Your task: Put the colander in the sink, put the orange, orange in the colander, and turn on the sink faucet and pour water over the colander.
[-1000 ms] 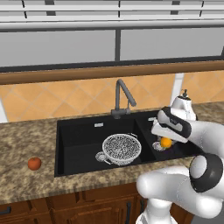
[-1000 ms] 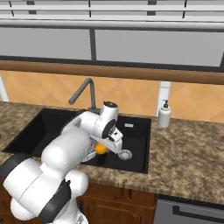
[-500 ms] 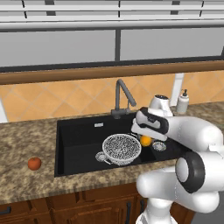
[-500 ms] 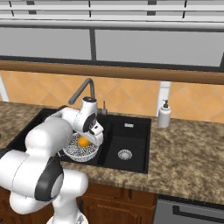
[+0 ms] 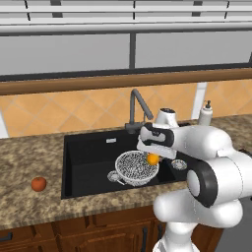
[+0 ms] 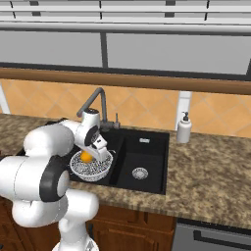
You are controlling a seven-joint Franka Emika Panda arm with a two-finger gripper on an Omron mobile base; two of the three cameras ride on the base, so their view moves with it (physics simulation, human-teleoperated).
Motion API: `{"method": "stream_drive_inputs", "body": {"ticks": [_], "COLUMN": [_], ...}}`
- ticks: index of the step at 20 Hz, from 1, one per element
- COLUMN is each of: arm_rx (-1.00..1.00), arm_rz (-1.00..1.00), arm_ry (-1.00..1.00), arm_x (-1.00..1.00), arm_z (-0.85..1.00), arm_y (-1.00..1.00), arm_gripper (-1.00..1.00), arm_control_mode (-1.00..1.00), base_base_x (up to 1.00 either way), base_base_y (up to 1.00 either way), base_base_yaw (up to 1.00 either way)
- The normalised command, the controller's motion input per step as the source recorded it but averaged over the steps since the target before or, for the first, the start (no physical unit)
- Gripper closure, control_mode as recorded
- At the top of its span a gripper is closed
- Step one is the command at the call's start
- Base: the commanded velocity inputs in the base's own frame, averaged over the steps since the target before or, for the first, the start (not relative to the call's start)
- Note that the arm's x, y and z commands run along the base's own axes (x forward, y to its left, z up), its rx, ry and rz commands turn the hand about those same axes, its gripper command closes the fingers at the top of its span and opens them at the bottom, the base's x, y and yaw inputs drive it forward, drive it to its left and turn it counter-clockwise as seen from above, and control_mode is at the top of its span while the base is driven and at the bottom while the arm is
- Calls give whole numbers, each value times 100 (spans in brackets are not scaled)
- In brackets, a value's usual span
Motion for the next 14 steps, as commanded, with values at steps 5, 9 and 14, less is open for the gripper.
{"method": "stream_drive_inputs", "body": {"ticks": [5,9,14], "arm_rx": [0,0,0], "arm_rz": [0,0,0], "arm_ry": [0,0,0], "arm_x": [18,21,26], "arm_z": [-34,-35,-31], "arm_y": [0,0,0], "arm_gripper": [100,100,100], "arm_control_mode": [-100,-100,-100], "base_base_x": [0,0,0], "base_base_y": [0,0,0], "base_base_yaw": [0,0,0]}}
